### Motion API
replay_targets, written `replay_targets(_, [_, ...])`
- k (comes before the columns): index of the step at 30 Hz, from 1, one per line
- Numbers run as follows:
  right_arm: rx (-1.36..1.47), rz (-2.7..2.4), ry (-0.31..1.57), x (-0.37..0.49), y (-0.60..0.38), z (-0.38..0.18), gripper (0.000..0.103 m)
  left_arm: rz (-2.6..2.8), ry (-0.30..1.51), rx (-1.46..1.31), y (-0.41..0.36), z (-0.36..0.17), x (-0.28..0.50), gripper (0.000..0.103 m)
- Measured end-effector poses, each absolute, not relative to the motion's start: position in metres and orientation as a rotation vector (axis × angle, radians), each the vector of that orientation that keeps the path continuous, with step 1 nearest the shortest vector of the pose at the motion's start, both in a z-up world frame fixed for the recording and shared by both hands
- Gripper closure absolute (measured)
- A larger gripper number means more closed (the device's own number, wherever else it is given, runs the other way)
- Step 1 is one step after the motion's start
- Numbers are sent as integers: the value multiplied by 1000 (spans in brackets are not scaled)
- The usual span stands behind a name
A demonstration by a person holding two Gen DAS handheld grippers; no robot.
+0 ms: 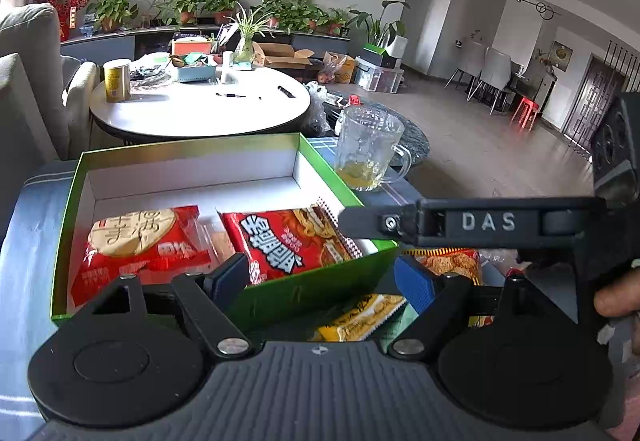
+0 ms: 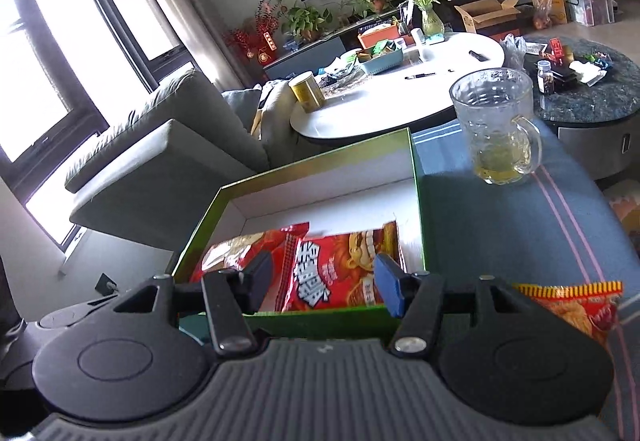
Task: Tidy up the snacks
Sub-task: 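Lift the red chip bag into the green box and open the left gripper, then move the left gripper to the green pouch and grasp it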
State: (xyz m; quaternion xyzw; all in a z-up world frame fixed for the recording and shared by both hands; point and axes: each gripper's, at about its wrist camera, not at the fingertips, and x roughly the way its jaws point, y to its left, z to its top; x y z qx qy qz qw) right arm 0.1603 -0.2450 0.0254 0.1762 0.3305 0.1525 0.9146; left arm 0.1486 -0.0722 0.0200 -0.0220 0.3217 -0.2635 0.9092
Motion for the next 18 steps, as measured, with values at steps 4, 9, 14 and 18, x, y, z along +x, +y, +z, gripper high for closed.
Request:
replay_targets(4, [338,307,688,148,-248,21,36,-537,668,-37,-69,18,138,25])
replay_targets(9, [362,256,706,139,-269,16,36,-538,673,-40,-65,14,119,25])
replay_targets(14, [389,238,734,128,-283,8,36,-575,709,-29,-73,2,102,25])
replay_targets(18, [385,225,769,127,-282,-3,36,-630,733,-2,-86,-6,88,25])
